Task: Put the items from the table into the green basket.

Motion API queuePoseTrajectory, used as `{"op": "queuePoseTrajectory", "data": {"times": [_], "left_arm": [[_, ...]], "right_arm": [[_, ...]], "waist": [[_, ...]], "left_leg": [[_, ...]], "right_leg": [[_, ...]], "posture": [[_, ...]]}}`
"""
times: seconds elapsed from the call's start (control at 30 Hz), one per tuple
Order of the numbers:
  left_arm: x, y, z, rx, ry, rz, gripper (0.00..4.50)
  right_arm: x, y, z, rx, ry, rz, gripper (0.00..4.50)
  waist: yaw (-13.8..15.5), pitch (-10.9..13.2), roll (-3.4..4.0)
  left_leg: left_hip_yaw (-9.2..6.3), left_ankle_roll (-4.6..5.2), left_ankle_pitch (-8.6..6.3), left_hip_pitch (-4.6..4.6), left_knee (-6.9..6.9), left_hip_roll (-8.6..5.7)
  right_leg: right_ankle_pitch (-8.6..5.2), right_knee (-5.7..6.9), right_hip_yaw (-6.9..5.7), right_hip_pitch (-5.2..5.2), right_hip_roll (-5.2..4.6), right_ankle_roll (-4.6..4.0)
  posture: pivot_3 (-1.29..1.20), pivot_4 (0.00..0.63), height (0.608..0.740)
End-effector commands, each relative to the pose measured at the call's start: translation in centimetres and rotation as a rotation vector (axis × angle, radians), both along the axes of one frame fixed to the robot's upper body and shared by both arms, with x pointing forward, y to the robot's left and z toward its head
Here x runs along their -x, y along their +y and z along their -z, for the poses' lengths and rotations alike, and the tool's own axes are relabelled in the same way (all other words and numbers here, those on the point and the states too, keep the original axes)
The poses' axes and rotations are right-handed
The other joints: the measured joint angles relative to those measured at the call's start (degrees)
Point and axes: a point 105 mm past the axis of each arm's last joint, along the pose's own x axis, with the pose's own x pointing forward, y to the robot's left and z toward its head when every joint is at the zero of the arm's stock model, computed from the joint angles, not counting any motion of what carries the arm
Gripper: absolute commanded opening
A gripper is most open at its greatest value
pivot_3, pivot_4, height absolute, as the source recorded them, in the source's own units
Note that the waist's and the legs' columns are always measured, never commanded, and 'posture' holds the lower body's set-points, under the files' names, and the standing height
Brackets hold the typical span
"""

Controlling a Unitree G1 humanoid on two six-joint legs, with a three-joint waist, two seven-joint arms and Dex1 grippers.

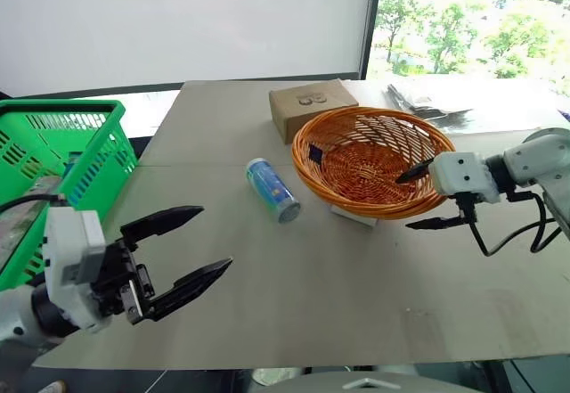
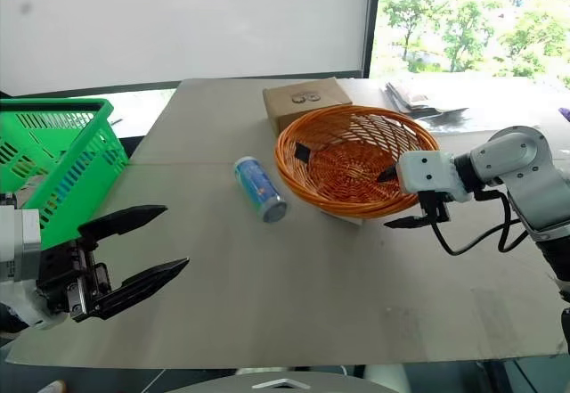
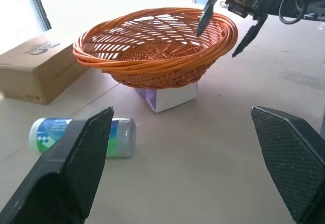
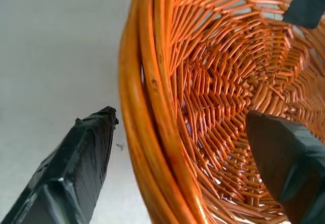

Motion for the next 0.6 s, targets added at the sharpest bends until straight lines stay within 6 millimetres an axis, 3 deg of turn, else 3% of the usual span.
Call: {"op": "queuePoseTrajectory", "data": {"times": [0.03, 0.1, 0.17, 0.33, 0.43, 0.6], "left_arm": [[-0.2, 0.1, -0.8, -0.009, -0.067, -0.022, 4.5], [0.1, 0.1, -0.8, -0.008, -0.07, -0.021, 4.5], [0.4, 0.1, -1.1, -0.006, -0.079, -0.02, 4.5], [0.5, 0.1, -1.9, 0.014, -0.112, -0.013, 4.5], [0.4, 0.0, -2.4, 0.025, -0.132, -0.005, 4.5], [0.2, -0.2, -2.4, 0.031, -0.132, 0.009, 4.5]], "right_arm": [[-0.1, -0.5, -0.6, 0.073, -0.048, -0.03, 2.19], [-0.2, -0.5, -0.5, 0.076, -0.053, -0.033, 1.19], [-0.4, -0.5, -1.0, 0.05, -0.062, -0.018, 0.54], [-3.9, -3.0, -4.6, -0.034, -0.199, 0.169, 0.51], [-6.6, -7.1, -6.8, -0.046, -0.285, 0.36, 0.51], [-9.7, -14.2, -6.3, 0.106, -0.418, 0.633, 0.51]], "waist": [[0.37, 0.0, 0.0], [0.69, 0.0, 0.01], [0.9, 0.0, -0.01], [1.34, 0.04, 0.02], [1.47, 0.09, 0.08], [1.34, 0.05, 0.01]], "left_leg": [[-0.04, 0.0, 0.0, -0.02, 0.0, 0.0], [-0.07, 0.0, 0.0, -0.03, 0.0, 0.0], [-0.06, -0.01, 0.0, -0.02, 0.0, 0.0], [-0.06, -0.02, -0.01, -0.06, 0.02, 0.0], [-0.05, -0.04, 0.0, -0.11, 0.05, -0.03], [-0.14, -0.23, 0.11, -0.4, 0.03, -0.13]], "right_leg": [[0.0, -0.01, -0.05, 0.0, 0.0, 0.0], [0.0, -0.01, -0.08, 0.0, 0.0, 0.0], [0.0, -0.02, -0.07, 0.0, 0.0, 0.0], [0.0, -0.02, -0.12, -0.02, 0.01, 0.0], [0.01, -0.01, -0.23, -0.06, 0.04, 0.0], [0.14, -0.14, -0.21, -0.23, 0.11, -0.24]], "posture": [[0.32, 0.0, 0.74], [0.32, 0.0, 0.74], [0.32, 0.0, 0.74], [0.31, 0.0, 0.74], [0.3, 0.0, 0.74], [0.26, 0.0, 0.74]]}}
